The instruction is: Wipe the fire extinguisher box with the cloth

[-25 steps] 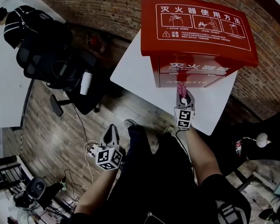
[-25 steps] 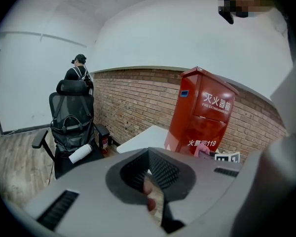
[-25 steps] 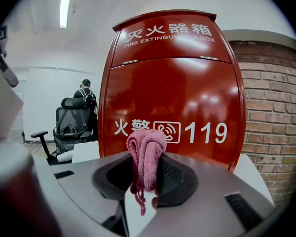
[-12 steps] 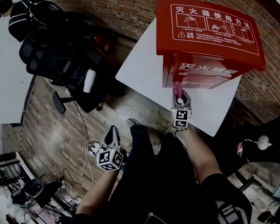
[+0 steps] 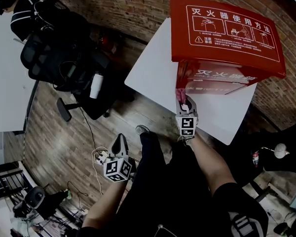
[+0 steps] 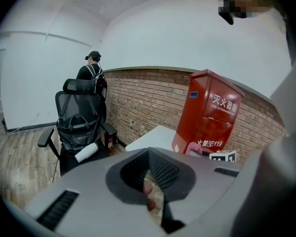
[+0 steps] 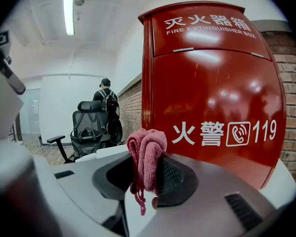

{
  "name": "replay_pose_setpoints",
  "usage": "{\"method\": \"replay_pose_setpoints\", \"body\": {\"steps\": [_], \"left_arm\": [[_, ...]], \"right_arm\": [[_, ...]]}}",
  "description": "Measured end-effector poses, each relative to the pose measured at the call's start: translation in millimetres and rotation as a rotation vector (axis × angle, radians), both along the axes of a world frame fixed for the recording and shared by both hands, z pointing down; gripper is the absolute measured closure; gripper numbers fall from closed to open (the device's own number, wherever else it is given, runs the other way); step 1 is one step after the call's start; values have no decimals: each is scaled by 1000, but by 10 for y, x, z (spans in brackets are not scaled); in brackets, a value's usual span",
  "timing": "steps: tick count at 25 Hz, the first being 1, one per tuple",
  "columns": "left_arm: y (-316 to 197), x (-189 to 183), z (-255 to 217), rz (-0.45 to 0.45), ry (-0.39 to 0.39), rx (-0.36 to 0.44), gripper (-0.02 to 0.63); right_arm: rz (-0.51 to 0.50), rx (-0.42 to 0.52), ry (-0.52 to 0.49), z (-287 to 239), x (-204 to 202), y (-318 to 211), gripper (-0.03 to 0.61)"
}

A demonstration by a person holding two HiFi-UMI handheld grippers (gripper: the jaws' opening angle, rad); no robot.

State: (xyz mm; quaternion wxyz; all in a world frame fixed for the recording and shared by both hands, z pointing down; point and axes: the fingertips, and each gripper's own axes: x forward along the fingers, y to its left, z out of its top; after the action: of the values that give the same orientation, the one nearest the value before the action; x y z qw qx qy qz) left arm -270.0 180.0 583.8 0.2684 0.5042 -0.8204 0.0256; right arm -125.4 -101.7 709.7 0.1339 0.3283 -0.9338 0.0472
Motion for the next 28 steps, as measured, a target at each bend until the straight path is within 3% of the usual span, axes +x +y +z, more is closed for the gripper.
{"method": "replay_pose_setpoints", "body": {"steps": [10,28], "left_arm": [[10,-68,25,-15,4,-6,586],[-1,-79,143,-24,14,-30,586]], "right_arm": [[-24,42,31,81,-101,44,466],[-162,127,247,643,-205,107,466]]}}
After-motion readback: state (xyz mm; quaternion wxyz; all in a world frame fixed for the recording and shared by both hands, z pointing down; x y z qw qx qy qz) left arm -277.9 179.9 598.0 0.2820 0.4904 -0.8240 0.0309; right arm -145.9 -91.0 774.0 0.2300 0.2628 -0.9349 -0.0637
